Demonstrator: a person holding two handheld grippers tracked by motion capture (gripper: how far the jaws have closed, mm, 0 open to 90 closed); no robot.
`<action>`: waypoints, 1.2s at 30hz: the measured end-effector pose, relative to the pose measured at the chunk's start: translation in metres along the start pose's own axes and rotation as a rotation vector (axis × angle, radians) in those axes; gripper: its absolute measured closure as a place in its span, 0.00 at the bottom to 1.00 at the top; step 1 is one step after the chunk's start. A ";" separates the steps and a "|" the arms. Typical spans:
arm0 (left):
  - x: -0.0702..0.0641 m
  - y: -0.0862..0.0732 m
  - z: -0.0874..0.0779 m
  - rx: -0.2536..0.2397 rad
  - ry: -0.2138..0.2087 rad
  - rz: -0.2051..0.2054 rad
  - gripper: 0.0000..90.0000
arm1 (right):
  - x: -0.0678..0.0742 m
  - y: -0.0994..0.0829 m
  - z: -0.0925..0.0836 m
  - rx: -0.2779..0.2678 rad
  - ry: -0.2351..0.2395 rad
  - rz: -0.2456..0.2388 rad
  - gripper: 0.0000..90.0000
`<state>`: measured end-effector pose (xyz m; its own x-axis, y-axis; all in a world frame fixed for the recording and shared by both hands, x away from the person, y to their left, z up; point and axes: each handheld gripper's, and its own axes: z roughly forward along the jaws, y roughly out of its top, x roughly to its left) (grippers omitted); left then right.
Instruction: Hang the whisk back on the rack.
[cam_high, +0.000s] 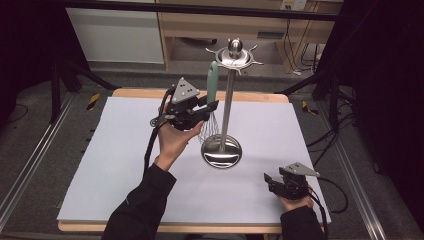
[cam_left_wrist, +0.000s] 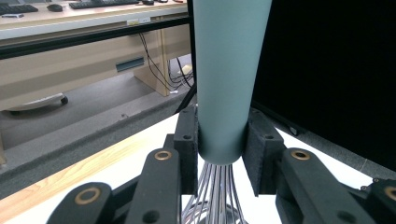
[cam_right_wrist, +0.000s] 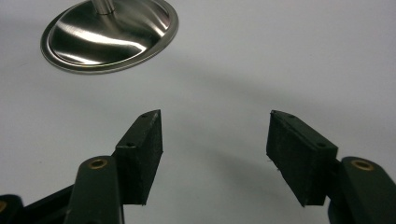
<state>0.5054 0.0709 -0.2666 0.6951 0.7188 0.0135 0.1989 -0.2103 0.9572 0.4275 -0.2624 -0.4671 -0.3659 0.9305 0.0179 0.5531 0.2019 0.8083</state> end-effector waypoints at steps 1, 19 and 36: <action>0.000 0.000 0.000 -0.001 0.003 0.003 0.76 | 0.000 0.000 0.000 -0.001 0.001 0.002 0.40; 0.002 -0.008 -0.013 -0.014 0.005 0.018 0.60 | 0.000 0.000 -0.001 0.000 -0.002 0.010 0.40; 0.005 -0.049 -0.046 0.013 0.011 -0.002 0.43 | -0.001 -0.001 -0.002 -0.003 -0.006 0.008 0.40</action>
<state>0.4672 0.1152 -0.3001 0.6870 0.7265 0.0149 0.2090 -0.2172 0.9535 0.4257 -0.2638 -0.4670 -0.3571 0.9338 0.0212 0.5542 0.1935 0.8096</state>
